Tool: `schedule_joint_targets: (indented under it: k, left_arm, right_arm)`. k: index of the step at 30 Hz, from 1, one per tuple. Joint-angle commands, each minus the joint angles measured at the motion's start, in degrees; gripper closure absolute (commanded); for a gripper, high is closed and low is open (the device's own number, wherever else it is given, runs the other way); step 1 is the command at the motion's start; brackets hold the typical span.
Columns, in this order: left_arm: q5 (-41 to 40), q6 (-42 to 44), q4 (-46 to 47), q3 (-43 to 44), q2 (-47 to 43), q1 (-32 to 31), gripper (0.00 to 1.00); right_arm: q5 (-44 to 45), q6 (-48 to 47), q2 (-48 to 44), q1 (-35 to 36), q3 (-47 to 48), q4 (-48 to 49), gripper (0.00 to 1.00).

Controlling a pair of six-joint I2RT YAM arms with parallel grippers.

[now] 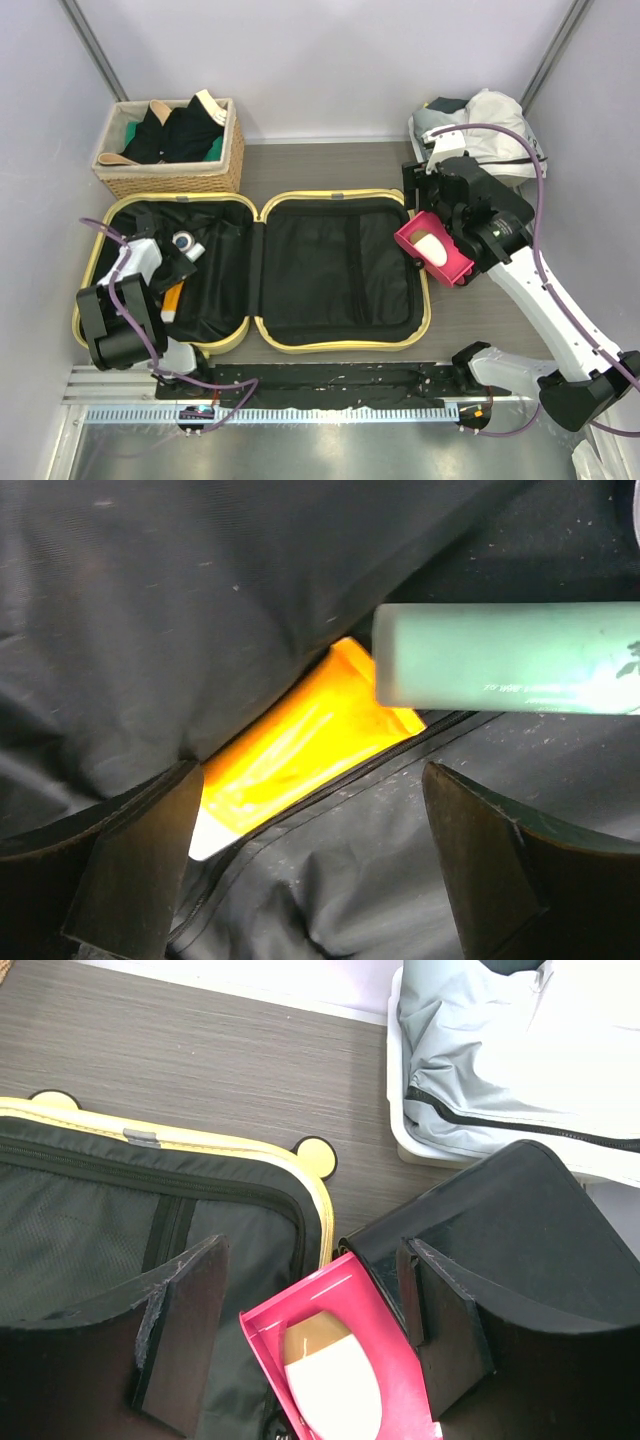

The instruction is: Open, take out, and arrange the luggage

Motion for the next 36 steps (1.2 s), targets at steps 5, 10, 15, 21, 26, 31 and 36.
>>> schedule_joint_targets:
  k: [5,10,15,21,26,31,36]
  left_arm:
    - [4.3,2.4,2.3,2.6,6.3,0.7,0.26]
    - [9.3,2.4,3.3,1.8,4.8,0.5,0.39]
    - [14.5,1.0,5.0,0.2,0.6,0.1,0.47]
    - [14.3,3.0,4.0,0.3,-1.4,0.0,0.59]
    - [17.1,3.2,2.7,0.6,-1.6,0.0,0.65]
    - [20.0,1.6,1.7,1.5,-9.0,0.1,0.65]
    - [23.2,0.4,-0.5,3.2,-15.4,-0.4,0.65]
  right_arm:
    - [0.1,0.3,-1.8,-0.3,-1.1,3.7,0.25]
    - [0.0,0.3,-2.0,-0.4,-1.4,4.0,0.25]
    - [-0.6,1.6,-1.9,-0.4,-1.5,4.3,0.25]
    - [-1.0,1.9,-1.5,-0.5,-1.5,4.5,0.25]
    - [-0.9,2.1,-1.3,-0.4,-1.4,4.6,0.25]
    - [-0.4,2.2,-1.5,-0.4,-1.5,5.3,0.25]
    - [-0.5,2.7,-0.7,-0.5,-2.1,6.7,0.25]
